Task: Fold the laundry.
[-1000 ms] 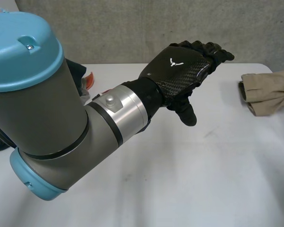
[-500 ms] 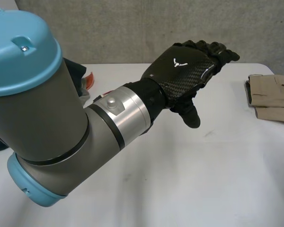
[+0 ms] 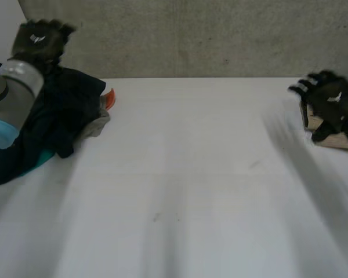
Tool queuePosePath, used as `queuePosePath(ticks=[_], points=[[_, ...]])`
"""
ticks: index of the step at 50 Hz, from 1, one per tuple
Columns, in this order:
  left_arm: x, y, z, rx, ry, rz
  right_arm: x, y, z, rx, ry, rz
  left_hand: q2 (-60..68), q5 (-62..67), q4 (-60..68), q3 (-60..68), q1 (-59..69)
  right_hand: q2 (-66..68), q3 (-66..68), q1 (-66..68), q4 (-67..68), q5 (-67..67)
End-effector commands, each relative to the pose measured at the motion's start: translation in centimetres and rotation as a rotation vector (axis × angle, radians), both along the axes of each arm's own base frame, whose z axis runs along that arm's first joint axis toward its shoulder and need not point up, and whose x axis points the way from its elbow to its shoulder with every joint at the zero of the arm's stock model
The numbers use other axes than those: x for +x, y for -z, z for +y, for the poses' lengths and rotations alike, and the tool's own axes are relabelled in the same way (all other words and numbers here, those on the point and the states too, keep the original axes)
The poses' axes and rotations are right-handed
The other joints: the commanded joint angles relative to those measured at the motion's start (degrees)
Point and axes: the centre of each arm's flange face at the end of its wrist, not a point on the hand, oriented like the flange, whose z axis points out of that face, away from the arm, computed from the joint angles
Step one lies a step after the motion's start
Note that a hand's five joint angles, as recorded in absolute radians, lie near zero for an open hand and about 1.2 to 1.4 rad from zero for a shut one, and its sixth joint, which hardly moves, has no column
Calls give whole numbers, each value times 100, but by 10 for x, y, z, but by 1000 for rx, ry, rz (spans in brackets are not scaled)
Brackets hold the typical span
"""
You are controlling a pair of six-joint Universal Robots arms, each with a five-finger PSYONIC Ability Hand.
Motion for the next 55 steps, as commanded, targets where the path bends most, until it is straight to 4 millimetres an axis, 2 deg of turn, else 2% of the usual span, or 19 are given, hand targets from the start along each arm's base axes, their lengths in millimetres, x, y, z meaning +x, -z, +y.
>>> queuePosePath(ticks=[1, 3, 6, 8, 9, 13, 14, 17, 21, 22, 26, 29, 32, 36, 42, 44, 45, 50, 55], points=[[47, 90, -72, 26, -128, -299, 17, 24, 35, 135, -42, 46, 51, -275, -165, -195, 107, -223, -200, -330, -214, -248], [54, 102, -83, 25, -149, -326, 18, 30, 41, 165, -45, 48, 67, -258, -149, -179, 124, -223, -200, -330, -214, -248], [62, 118, -96, 32, -168, -337, 18, 35, 47, 192, -44, 47, 1491, 1165, 1275, 1245, 1548, -223, -200, -330, -214, -248], [59, 120, -96, 32, -165, -323, 18, 38, 49, 202, -44, 47, 5147, 4821, 4931, 4901, 5204, -223, -200, -330, -214, -248], [57, 119, -96, 30, -162, -319, 18, 40, 51, 211, -43, 47, 6913, 6587, 6697, 6667, 6969, -223, -200, -330, -214, -248], [39, 81, -85, -42, -131, -214, 17, 41, 51, 211, -37, 48, 7046, 6720, 6830, 6800, 7103, -223, -200, -330, -214, -248], [27, 53, -74, -87, -102, -141, 17, 40, 51, 208, -37, 49, 7046, 6720, 6830, 6800, 7103, -223, -200, -330, -214, -248], [12, 20, -56, -135, -55, -35, 16, 38, 48, 196, -29, 48, 7046, 6720, 6830, 6800, 7103, -223, -200, -330, -214, -248], [-10, -31, -16, -181, 34, 111, 14, 34, 46, 187, -2, 46, 7046, 6720, 6830, 6800, 7103, -223, -200, -330, -214, -248], [-24, -51, 5, -200, 88, 163, 14, 32, 47, 183, 5, 46, 7046, 6720, 6830, 6800, 7103, -223, -200, -330, -214, -248], [-62, -77, 61, -179, 237, 278, 12, 23, 47, 155, 32, 47, 7046, 6720, 6830, 6800, 7103, -223, -200, -330, -214, -248], [-85, -80, 95, -131, 332, 327, 12, 18, 49, 145, 43, 40, 7046, 6720, 6830, 6800, 7103, -223, -200, -330, -214, -248], [-101, -74, 112, -90, 379, 327, 12, 12, 51, 140, 49, 19, 7046, 6720, 6830, 6800, 7103, -223, -200, -330, -214, -248], [-123, -37, 116, 30, 399, 306, 12, 12, 52, 158, 53, -15, 7046, 6720, 6830, 6800, 7103, -223, -200, -330, -214, -248], [-160, 57, 135, 308, 348, 208, 11, 10, 50, 167, 60, -43, 7046, 6720, 6830, 6800, 7103, -223, -200, -330, -214, -248], [-165, 76, 139, 375, 339, 190, 11, 11, 50, 173, 62, -53, 5861, 5536, 5645, 5616, 5918, -223, -200, -330, -214, -248], [-165, 91, 142, 436, 330, 179, 11, 11, 50, 176, 62, -58, 4089, 3763, 3873, 3843, 4146, -223, -200, -330, -214, -248], [-157, 101, 154, 550, 286, 155, 12, 11, 52, 212, 65, -76, 1920, 1594, 1704, 1674, 1977, -223, -200, -330, -214, -248], [-137, 71, 161, 519, 244, 173, 13, 10, 58, 289, 63, -84, 808, 482, 592, 562, 865, -223, -200, -330, -214, -248]])
